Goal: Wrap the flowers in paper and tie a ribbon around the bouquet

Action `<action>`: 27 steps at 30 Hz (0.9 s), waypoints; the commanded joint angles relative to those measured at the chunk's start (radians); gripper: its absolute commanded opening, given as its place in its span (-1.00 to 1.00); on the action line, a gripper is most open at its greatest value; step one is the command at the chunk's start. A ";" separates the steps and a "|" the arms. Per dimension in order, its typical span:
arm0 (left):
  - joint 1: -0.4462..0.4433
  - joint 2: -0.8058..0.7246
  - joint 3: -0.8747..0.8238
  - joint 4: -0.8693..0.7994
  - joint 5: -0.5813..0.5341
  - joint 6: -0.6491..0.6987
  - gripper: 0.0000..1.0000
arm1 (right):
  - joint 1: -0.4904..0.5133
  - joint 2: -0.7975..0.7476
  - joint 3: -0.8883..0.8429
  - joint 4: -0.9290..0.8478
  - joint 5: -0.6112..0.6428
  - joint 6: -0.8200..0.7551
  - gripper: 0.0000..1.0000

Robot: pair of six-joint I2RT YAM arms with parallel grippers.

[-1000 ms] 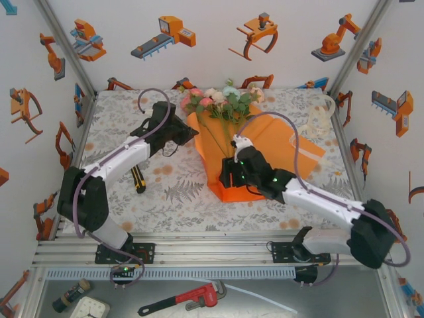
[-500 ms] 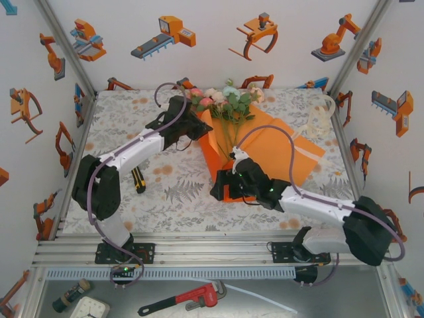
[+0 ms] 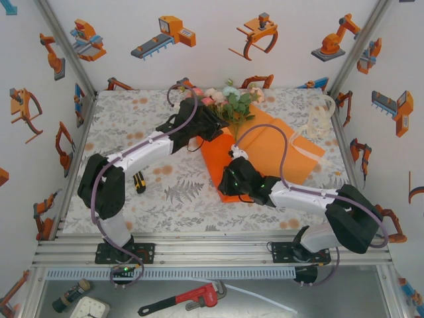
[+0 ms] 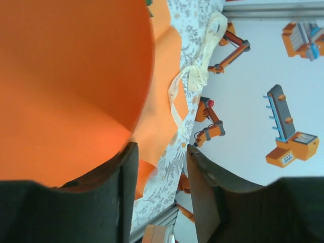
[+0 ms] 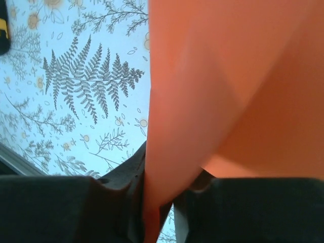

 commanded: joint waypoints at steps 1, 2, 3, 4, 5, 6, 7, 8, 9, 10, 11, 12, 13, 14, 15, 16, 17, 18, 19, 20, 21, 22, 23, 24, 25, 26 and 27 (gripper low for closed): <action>0.005 -0.081 -0.004 0.102 -0.016 0.155 0.21 | -0.023 -0.024 -0.040 0.040 0.008 0.008 -0.69; 0.009 -0.104 -0.012 0.104 -0.036 0.202 0.28 | -0.027 -0.034 -0.050 0.051 0.003 0.006 -0.73; 0.014 -0.132 -0.022 0.101 -0.059 0.263 0.33 | -0.029 -0.043 -0.061 0.062 -0.001 0.002 -0.78; 0.022 -0.163 -0.035 0.092 -0.086 0.321 0.36 | -0.032 -0.053 -0.071 0.067 -0.006 -0.005 -0.79; 0.029 -0.193 -0.049 0.063 -0.128 0.368 0.38 | -0.036 -0.058 -0.075 0.063 -0.004 -0.014 -0.79; 0.036 -0.217 -0.065 0.034 -0.171 0.404 0.39 | -0.041 -0.063 -0.077 0.057 0.000 -0.022 -0.79; 0.045 -0.245 -0.091 0.008 -0.221 0.441 0.40 | -0.048 -0.066 -0.084 0.053 0.004 -0.035 -0.80; 0.051 -0.267 -0.119 -0.004 -0.263 0.465 0.42 | -0.056 -0.067 -0.090 0.052 0.010 -0.044 -0.80; 0.059 -0.285 -0.155 -0.002 -0.287 0.497 0.43 | -0.065 -0.069 -0.096 0.043 0.024 -0.052 -0.74; 0.068 -0.296 -0.182 0.001 -0.288 0.520 0.44 | -0.077 -0.068 -0.097 0.027 0.040 -0.058 -0.56; 0.078 -0.301 -0.205 -0.006 -0.282 0.537 0.44 | -0.088 -0.062 -0.096 0.015 0.046 -0.070 -0.41; 0.084 -0.300 -0.222 -0.017 -0.278 0.552 0.45 | -0.102 -0.055 -0.095 0.004 0.048 -0.082 -0.21; 0.087 -0.293 -0.233 -0.027 -0.272 0.561 0.45 | -0.115 -0.045 -0.094 -0.001 0.042 -0.088 -0.14; 0.089 -0.283 -0.237 -0.039 -0.259 0.565 0.45 | -0.129 -0.035 -0.093 0.000 0.022 -0.095 -0.15; 0.089 -0.267 -0.245 -0.039 -0.233 0.572 0.45 | -0.141 -0.024 -0.090 0.001 -0.002 -0.097 -0.24; 0.088 -0.251 -0.253 -0.029 -0.200 0.581 0.44 | -0.149 -0.013 -0.086 0.000 -0.014 -0.095 -0.38; 0.086 -0.235 -0.259 -0.017 -0.175 0.582 0.43 | -0.152 -0.008 -0.086 0.001 -0.018 -0.092 -0.52; 0.084 -0.213 -0.267 -0.001 -0.150 0.573 0.42 | -0.152 -0.004 -0.086 0.005 -0.021 -0.091 -0.61; 0.082 -0.188 -0.267 0.008 -0.127 0.557 0.40 | -0.152 -0.002 -0.088 0.007 -0.020 -0.084 -0.64; 0.079 -0.168 -0.262 0.013 -0.107 0.545 0.36 | -0.152 -0.003 -0.088 -0.003 -0.009 -0.073 -0.62; 0.073 -0.139 -0.257 0.023 -0.083 0.534 0.31 | -0.152 -0.005 -0.082 -0.023 0.004 -0.059 -0.45; 0.066 -0.114 -0.252 0.047 -0.047 0.530 0.25 | -0.152 -0.009 -0.074 -0.042 0.005 -0.058 -0.22; 0.059 -0.090 -0.243 0.061 -0.025 0.529 0.22 | -0.152 -0.013 -0.066 -0.060 -0.002 -0.058 -0.12; 0.048 -0.059 -0.226 0.059 -0.010 0.527 0.19 | -0.152 -0.021 -0.058 -0.080 -0.012 -0.059 -0.04; 0.040 -0.028 -0.202 0.047 0.000 0.525 0.16 | -0.152 -0.039 -0.050 -0.108 -0.014 -0.054 -0.01; 0.032 -0.001 -0.186 0.037 0.001 0.524 0.14 | -0.152 -0.060 -0.044 -0.137 -0.008 -0.050 0.00; 0.025 0.027 -0.166 0.026 -0.006 0.521 0.09 | -0.152 -0.092 -0.041 -0.170 0.008 -0.041 0.01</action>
